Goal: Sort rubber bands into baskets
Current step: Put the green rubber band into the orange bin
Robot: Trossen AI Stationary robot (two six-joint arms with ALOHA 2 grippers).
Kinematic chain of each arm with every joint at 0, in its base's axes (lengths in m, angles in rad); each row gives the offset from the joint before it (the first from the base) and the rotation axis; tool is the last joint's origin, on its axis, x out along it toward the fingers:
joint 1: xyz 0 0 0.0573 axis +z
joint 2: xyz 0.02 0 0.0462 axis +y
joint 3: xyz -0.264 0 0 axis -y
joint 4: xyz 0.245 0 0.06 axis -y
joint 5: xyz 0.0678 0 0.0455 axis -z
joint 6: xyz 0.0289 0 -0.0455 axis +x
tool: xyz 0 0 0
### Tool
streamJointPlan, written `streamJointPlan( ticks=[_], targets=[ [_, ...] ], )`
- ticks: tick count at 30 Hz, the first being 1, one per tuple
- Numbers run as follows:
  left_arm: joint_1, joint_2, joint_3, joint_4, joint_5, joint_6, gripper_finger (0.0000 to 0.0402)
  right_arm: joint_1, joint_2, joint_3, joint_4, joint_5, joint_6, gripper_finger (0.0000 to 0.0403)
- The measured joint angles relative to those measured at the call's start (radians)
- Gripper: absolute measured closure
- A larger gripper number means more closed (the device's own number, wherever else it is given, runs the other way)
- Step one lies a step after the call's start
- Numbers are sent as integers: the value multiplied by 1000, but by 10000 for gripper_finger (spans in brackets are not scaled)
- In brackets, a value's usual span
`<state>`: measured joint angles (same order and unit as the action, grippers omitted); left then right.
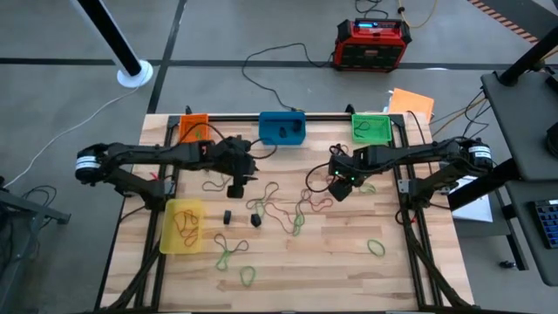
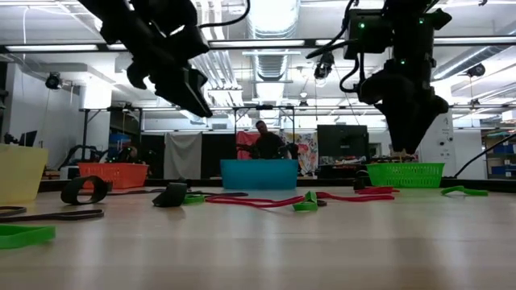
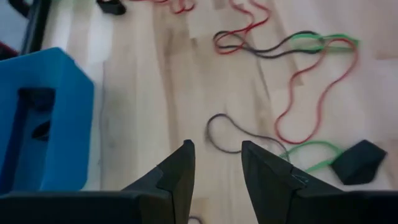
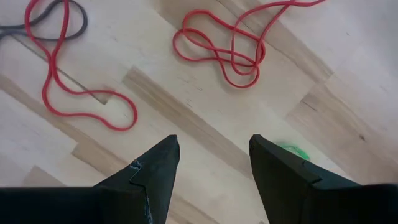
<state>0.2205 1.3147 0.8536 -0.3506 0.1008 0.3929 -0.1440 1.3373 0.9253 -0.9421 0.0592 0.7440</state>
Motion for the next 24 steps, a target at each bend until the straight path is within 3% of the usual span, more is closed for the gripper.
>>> streamJointPlan(
  ticks=[7, 12, 18, 24],
  targets=[
    [-4, -107, -55, -67, 57, -39, 286, 2, 0, 0, 5, 39, -6, 213],
    [-3, -227, -125, -64, -19, -39, 286, -25, 0, 0, 34, 102, -10, 213],
    [-2, -350, -153, -31, -93, -1, 286, -64, 0, 0, 98, 102, 2, 213],
    [-2, -404, -156, -23, -93, -2, 286, -36, 3, 0, -13, 9, 57, 213]
  ],
)
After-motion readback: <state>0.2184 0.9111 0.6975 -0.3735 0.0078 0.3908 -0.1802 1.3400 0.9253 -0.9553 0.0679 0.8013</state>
